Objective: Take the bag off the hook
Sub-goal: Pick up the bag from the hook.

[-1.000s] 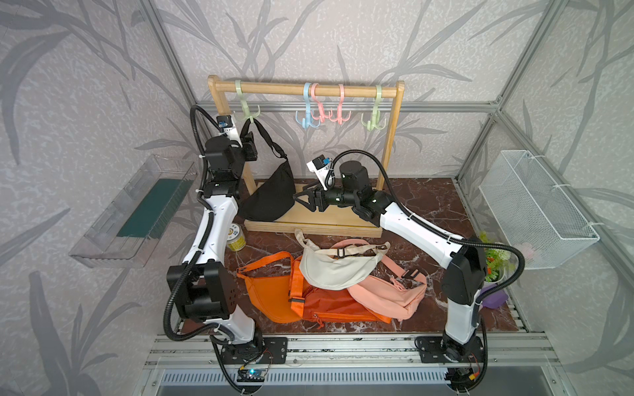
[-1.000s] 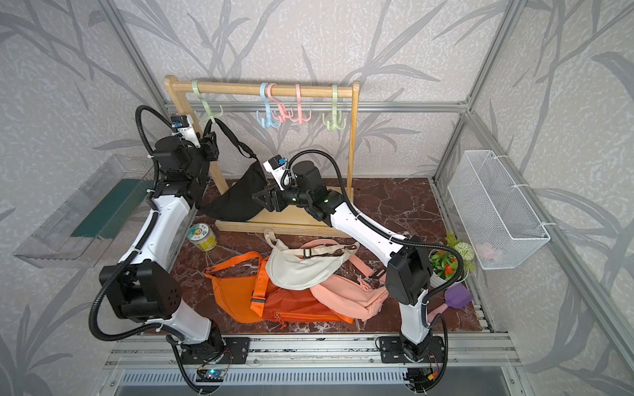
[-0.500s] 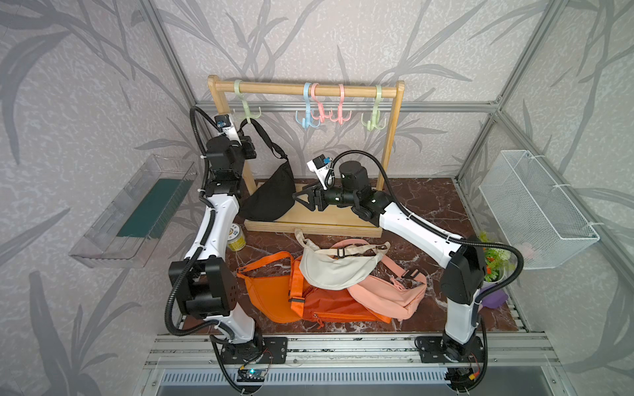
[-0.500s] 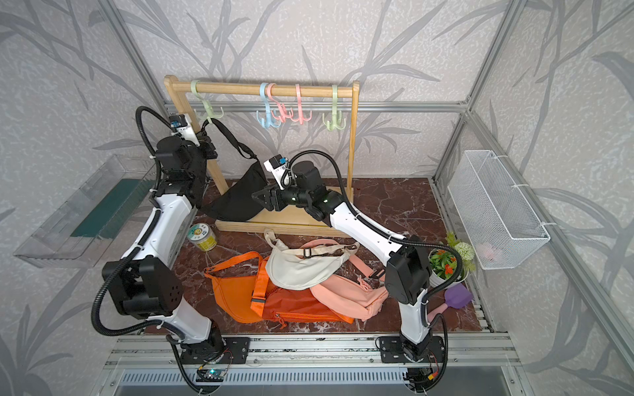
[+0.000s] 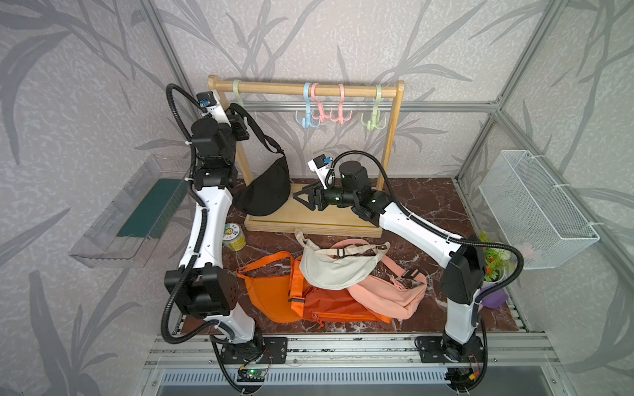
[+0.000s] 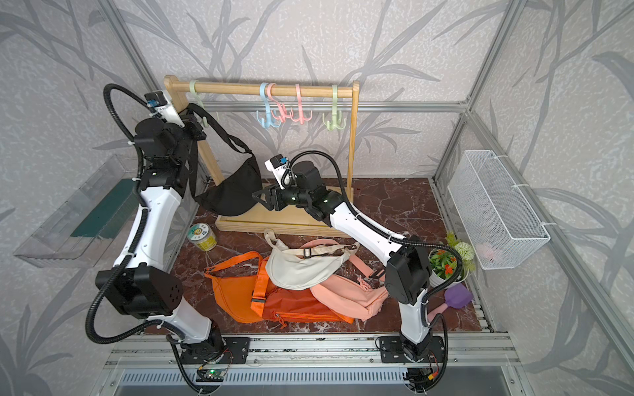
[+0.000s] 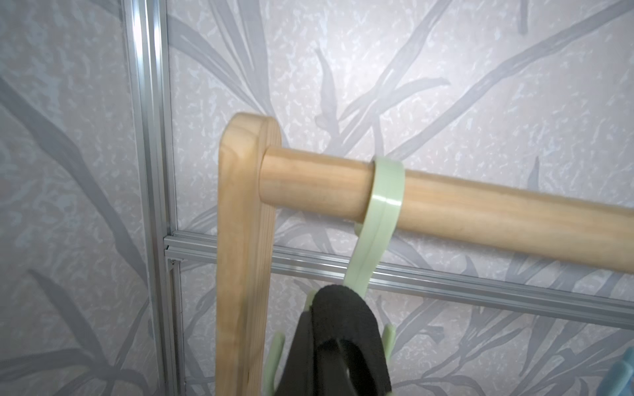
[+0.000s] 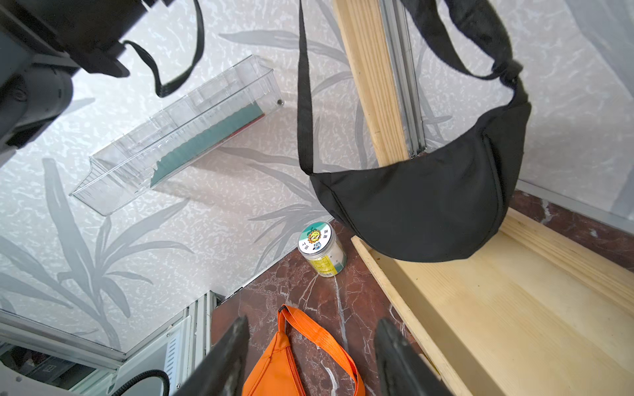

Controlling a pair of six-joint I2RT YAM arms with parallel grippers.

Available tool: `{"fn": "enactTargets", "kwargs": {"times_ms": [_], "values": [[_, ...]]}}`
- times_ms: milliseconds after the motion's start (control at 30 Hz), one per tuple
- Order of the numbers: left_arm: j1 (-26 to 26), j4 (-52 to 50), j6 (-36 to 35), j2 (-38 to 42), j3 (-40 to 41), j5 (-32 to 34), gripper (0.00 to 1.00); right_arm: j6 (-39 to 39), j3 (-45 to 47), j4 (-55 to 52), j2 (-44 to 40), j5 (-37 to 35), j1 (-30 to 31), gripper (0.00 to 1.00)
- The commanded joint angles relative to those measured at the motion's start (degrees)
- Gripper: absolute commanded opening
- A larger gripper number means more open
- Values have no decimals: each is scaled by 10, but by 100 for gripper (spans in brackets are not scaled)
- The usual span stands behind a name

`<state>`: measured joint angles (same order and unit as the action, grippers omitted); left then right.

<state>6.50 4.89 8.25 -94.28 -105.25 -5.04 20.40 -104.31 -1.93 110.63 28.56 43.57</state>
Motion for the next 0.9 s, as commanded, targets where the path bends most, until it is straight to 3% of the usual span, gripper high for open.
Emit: {"fn": "enactTargets", "kwargs": {"times_ms": [0,467,667,867], "values": [[3,-33,17,-12,-46,-10,0,13,-9,-5,-26,1,0,59],[-5,-53,51,-6,-111,-77,0,19,-3,-30,-55,-3,8,57],[-12,-53,60,34,-88,-105,0,9,16,-35,-87,-26,10,57],[-30,-51,79,111,-42,-113,0,-37,18,-54,-125,-53,12,66]]}}
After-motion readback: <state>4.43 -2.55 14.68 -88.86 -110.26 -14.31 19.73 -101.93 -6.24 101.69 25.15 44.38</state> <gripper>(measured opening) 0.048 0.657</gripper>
